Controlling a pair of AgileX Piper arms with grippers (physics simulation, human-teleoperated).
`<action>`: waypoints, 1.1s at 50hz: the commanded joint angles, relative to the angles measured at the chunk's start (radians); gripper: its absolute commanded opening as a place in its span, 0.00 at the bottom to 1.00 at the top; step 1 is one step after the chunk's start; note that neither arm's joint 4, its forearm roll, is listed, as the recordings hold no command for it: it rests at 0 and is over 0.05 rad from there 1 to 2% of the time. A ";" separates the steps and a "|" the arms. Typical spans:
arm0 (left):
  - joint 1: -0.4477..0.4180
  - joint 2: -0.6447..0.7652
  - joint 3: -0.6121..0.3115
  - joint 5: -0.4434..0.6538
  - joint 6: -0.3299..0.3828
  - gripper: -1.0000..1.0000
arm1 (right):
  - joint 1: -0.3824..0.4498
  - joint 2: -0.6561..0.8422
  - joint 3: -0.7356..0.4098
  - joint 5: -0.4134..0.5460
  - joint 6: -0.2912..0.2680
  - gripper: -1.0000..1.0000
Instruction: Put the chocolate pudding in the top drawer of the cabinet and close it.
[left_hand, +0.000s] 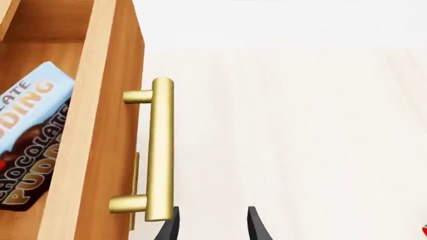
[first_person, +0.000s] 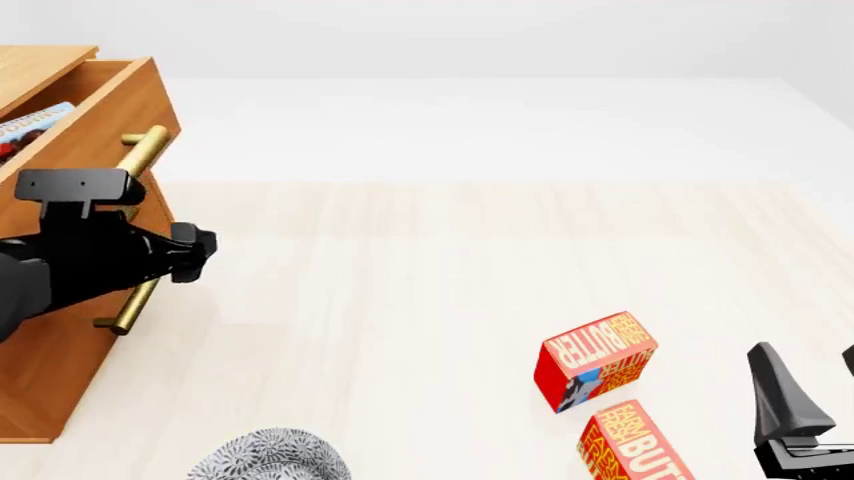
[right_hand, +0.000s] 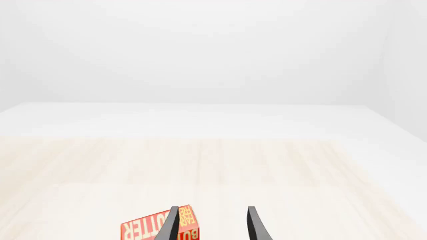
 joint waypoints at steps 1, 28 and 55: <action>0.077 0.024 -0.002 -0.018 0.010 1.00 | 0.000 0.001 0.000 -0.001 0.000 1.00; 0.179 0.008 -0.051 0.033 -0.012 1.00 | 0.000 0.001 0.000 -0.001 0.000 1.00; 0.410 -0.001 -0.159 0.097 -0.008 1.00 | 0.000 0.001 0.000 -0.001 0.000 1.00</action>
